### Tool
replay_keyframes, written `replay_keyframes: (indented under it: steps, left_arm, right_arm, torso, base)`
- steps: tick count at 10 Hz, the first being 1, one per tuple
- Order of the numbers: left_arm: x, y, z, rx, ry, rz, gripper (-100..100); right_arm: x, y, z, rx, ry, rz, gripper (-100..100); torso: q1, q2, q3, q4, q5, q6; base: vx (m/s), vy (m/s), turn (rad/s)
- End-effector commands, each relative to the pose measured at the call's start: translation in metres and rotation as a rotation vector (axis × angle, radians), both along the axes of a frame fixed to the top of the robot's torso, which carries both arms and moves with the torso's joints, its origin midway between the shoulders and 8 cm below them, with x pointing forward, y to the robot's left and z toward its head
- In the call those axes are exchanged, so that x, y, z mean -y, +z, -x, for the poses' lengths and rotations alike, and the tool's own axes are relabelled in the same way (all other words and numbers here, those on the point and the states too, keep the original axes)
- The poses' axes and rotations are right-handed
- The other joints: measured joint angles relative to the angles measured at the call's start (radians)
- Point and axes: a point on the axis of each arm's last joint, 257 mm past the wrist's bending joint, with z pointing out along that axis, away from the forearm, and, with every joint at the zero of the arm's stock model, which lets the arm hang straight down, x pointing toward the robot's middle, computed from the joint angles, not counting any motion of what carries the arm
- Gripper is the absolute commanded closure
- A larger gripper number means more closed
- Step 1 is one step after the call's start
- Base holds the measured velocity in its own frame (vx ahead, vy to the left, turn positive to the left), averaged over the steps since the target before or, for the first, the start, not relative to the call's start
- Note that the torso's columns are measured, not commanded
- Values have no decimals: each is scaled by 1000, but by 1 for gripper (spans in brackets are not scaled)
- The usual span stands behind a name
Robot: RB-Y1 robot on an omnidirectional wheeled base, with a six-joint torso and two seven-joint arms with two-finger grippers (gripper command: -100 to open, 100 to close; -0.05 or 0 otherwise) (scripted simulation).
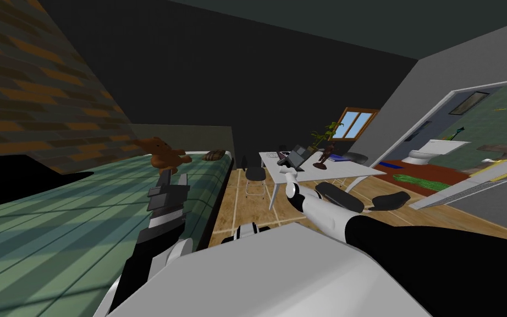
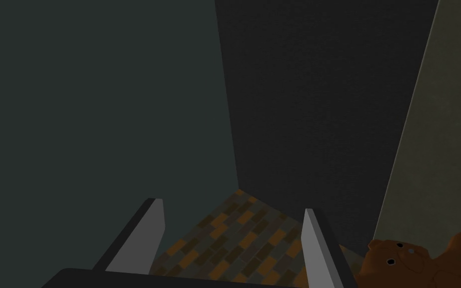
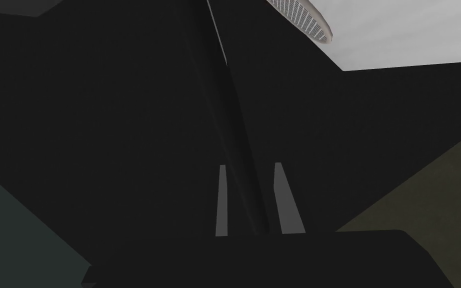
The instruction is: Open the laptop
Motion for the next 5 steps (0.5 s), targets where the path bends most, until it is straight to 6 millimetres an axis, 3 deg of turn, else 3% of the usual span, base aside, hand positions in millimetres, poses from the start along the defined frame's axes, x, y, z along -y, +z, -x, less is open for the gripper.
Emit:
replay_keyframes:
  steps: [1, 4, 5]
  left_arm:
    - [0, 0, 0, 0, 0, 0, 0]
    - [0, 0, 0, 0, 0, 0, 0]
    - [0, 0, 0, 0, 0, 0, 0]
  right_arm:
    - [26, 8, 7, 10, -10, 25, 100]
    - [22, 9, 5, 38, -8, -34, 100]
    - [39, 4, 12, 25, -13, -10, 100]
  torso:
    - [1, -1, -1, 0, 0, 0]
    - [2, 1, 1, 1, 1, 0]
    - [1, 1, 1, 1, 1, 0]
  base:
    - [3, 40, 76]
    - [3, 8, -11]
    - [1, 31, 144]
